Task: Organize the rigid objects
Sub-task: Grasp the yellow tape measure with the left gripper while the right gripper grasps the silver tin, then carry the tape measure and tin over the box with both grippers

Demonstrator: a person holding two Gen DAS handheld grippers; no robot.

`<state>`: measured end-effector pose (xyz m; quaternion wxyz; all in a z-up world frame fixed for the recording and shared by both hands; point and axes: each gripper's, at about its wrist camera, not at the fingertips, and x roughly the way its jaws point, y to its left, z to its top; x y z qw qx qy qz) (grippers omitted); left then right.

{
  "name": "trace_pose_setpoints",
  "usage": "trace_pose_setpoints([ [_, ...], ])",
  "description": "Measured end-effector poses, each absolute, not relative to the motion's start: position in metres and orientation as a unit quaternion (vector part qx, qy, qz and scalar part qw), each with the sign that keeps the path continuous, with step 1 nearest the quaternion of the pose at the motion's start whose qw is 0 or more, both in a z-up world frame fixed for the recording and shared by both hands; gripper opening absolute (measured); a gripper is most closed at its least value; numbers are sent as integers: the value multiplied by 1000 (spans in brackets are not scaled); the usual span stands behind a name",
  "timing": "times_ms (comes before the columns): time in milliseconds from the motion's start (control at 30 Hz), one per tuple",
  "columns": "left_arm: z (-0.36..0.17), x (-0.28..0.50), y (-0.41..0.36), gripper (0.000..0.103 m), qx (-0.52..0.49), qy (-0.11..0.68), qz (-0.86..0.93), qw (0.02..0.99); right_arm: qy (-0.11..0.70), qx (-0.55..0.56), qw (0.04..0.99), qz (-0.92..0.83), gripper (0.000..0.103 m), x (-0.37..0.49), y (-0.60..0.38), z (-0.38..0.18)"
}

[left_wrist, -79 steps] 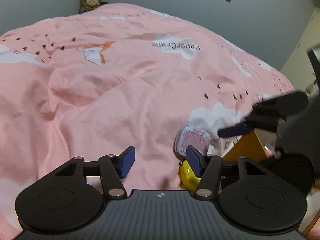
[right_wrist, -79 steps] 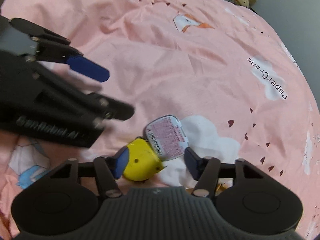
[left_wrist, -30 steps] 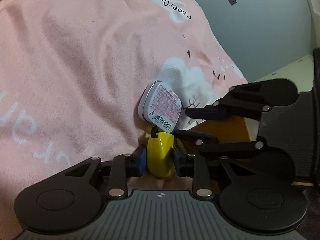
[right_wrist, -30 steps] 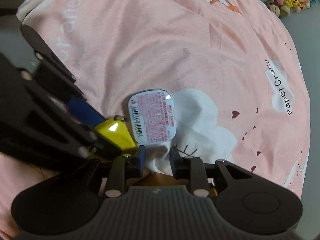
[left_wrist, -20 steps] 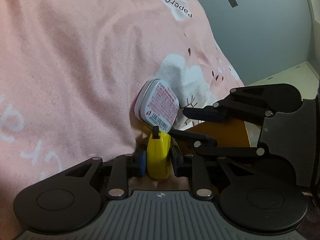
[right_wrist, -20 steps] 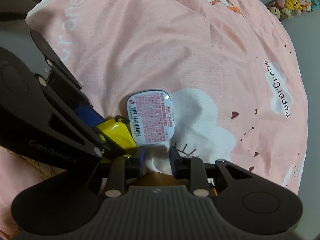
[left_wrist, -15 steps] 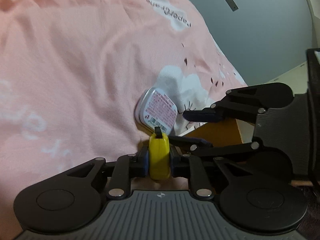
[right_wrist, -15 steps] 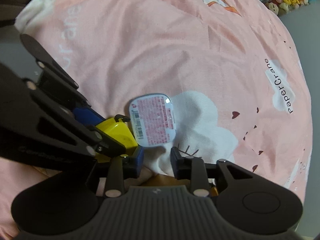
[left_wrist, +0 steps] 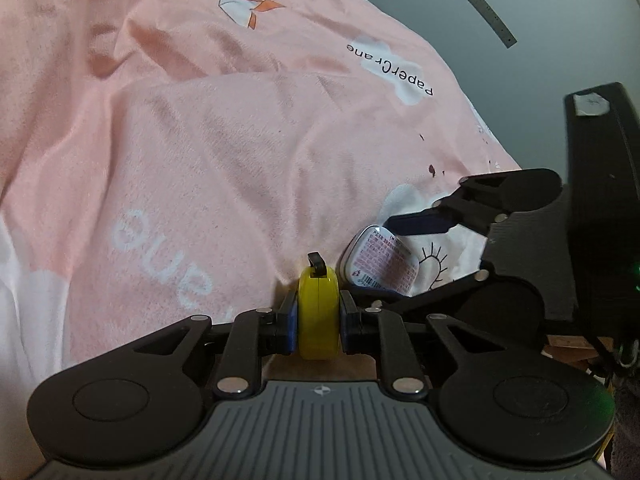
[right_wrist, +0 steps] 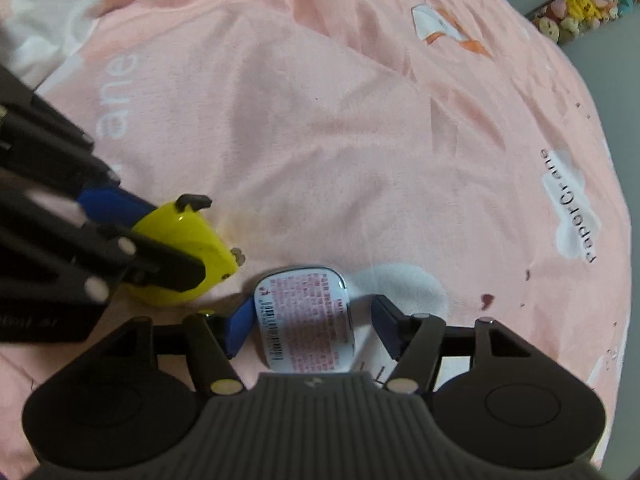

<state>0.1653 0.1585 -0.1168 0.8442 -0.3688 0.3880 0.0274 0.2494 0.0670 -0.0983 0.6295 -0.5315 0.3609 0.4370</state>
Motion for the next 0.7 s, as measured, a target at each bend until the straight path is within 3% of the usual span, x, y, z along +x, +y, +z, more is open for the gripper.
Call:
trace_pose_setpoints([
  [67, -117, 164, 161, 22, -370, 389, 27, 843, 373, -524, 627, 439, 50, 253, 70, -102],
  [333, -112, 163, 156, 21, -363, 385, 27, 848, 380, -504, 645, 431, 49, 246, 65, -96],
  [700, -73, 154, 144, 21, -331, 347, 29, 877, 349, -466, 696, 421, 49, 226, 27, -46],
])
